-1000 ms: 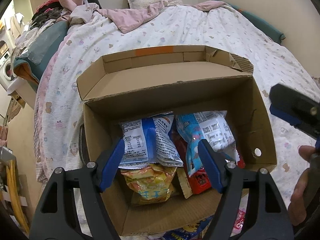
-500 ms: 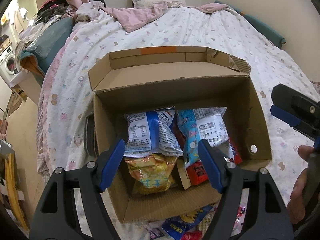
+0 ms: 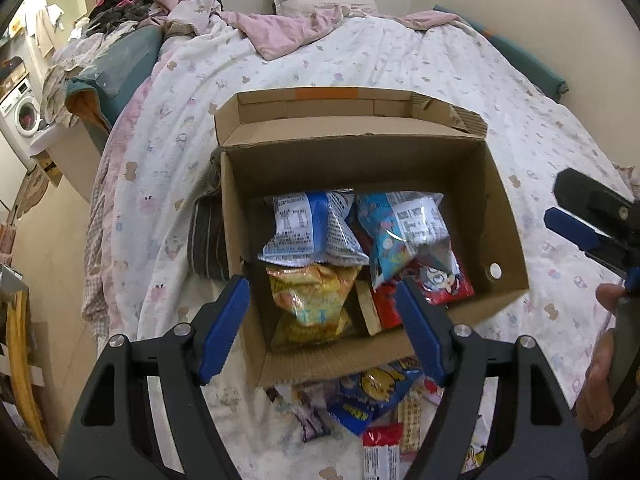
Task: Organize snacks
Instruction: 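Open both grippers to release the bags into the box and withdraw, then grasp a white snack bag with the right gripper while the left gripper grasps a red-topped bar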
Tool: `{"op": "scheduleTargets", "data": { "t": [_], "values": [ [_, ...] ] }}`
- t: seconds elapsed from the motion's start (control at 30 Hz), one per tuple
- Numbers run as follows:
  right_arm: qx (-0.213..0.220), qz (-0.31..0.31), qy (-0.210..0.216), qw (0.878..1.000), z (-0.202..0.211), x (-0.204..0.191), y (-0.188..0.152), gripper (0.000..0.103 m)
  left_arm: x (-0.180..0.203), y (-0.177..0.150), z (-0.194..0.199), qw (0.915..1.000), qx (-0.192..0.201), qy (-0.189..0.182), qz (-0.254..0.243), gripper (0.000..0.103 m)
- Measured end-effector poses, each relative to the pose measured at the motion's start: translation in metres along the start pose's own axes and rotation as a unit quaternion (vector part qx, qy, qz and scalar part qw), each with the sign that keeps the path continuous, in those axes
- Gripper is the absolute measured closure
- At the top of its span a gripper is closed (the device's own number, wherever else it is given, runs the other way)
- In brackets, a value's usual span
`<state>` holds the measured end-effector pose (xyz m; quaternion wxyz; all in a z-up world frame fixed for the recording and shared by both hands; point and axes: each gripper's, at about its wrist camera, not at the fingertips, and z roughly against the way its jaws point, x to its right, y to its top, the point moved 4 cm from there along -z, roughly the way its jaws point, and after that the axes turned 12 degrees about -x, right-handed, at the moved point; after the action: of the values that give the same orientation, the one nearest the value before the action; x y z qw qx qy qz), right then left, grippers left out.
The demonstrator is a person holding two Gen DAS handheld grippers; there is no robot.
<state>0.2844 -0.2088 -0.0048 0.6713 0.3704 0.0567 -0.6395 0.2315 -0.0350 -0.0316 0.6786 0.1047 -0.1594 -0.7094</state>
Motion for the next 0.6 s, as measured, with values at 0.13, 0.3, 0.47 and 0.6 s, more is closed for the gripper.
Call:
{"op": "scheduleTargets", "data": {
  "t": [0.13,0.3,0.47,0.6],
  "values": [
    [-0.001,-0.010,0.003,1.000,0.004,-0.001,-0.010,0.000,0.001,-0.012,0.009,1.0000,0.005,-0.003,0.002,0.030],
    [0.002,-0.014,0.004,1.000,0.016,-0.004,-0.026,0.000,-0.002,-0.027,0.016,1.0000,0.003,-0.007,0.005,0.030],
    [-0.001,-0.022,0.002,1.000,0.025,-0.003,-0.043,0.000,-0.003,-0.044,0.020,1.0000,0.001,-0.004,0.002,0.030],
    [-0.006,-0.028,-0.010,1.000,0.032,0.000,-0.057,0.000,-0.003,-0.056,0.021,1.0000,-0.003,0.000,0.000,0.030]
  ]
}}
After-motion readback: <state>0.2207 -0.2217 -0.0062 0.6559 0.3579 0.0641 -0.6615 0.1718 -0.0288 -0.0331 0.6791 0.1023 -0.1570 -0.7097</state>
